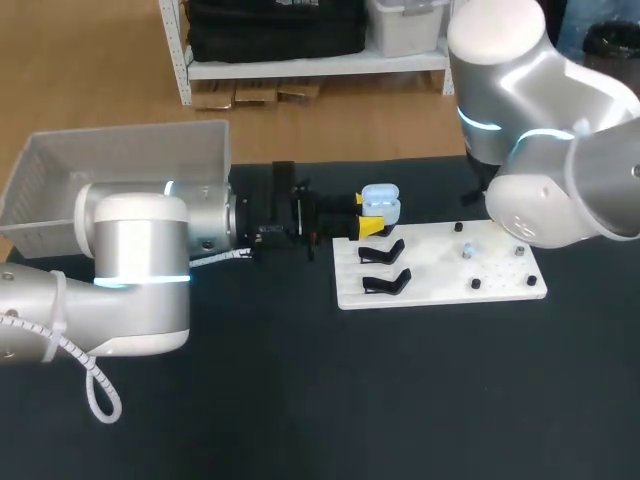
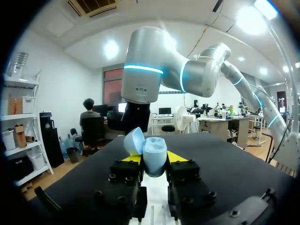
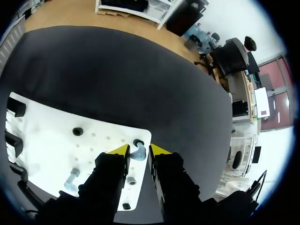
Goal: Pick up each earbud case from the left stands, insert the matching earbuds, close the lid, and place the case in the box.
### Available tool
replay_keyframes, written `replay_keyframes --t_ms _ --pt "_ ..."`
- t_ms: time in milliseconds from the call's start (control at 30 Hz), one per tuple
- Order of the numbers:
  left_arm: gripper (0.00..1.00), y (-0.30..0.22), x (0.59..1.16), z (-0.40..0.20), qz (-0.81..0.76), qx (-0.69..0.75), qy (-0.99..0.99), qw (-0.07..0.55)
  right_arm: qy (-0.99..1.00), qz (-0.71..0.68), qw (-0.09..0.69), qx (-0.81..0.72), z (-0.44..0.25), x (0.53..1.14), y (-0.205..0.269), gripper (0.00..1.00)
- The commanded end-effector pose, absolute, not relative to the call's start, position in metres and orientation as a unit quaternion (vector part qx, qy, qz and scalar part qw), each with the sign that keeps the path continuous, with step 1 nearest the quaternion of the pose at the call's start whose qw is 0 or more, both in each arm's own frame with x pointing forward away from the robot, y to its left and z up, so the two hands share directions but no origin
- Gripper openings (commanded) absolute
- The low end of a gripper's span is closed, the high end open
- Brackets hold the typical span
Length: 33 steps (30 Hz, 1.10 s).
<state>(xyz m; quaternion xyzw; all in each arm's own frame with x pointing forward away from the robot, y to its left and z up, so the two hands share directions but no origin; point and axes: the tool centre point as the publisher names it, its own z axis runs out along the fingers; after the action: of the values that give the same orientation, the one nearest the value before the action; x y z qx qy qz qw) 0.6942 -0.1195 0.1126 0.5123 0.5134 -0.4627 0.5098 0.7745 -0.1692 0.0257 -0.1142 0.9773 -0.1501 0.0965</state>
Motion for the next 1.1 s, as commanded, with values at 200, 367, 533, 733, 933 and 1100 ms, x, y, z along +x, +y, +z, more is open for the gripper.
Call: replay_keyframes --t_ms 200,367,533,733,933,1100 --pt "0.00 -0.1195 0.6955 0.1120 -0.464 0.513 0.512 0.509 0.975 -0.160 0.105 -0.111 0.0263 0.7692 -0.1713 0.26" --pt "0.00 -0.1195 0.6955 0.1120 -0.464 0.513 0.512 0.509 0.975 -0.163 0.106 -0.108 0.0287 0.7660 -0.1723 0.30" --pt "0.00 -0.1195 0.6955 0.1120 -0.464 0.513 0.512 0.509 0.975 -0.164 0.107 -0.106 0.0291 0.7651 -0.1732 0.30" --pt "0.00 -0.1195 0.6955 0.1120 -0.464 0.513 0.512 0.509 0.975 -0.164 0.105 -0.105 0.0271 0.7643 -0.1741 0.25" --pt "0.00 -0.1195 0.6955 0.1120 -0.464 0.513 0.512 0.509 0.975 -0.164 0.106 -0.105 0.0265 0.7642 -0.1746 0.24" --pt "0.00 -0.1195 0.6955 0.1120 -0.464 0.513 0.512 0.509 0.975 -0.163 0.106 -0.106 0.0261 0.7641 -0.1746 0.22"
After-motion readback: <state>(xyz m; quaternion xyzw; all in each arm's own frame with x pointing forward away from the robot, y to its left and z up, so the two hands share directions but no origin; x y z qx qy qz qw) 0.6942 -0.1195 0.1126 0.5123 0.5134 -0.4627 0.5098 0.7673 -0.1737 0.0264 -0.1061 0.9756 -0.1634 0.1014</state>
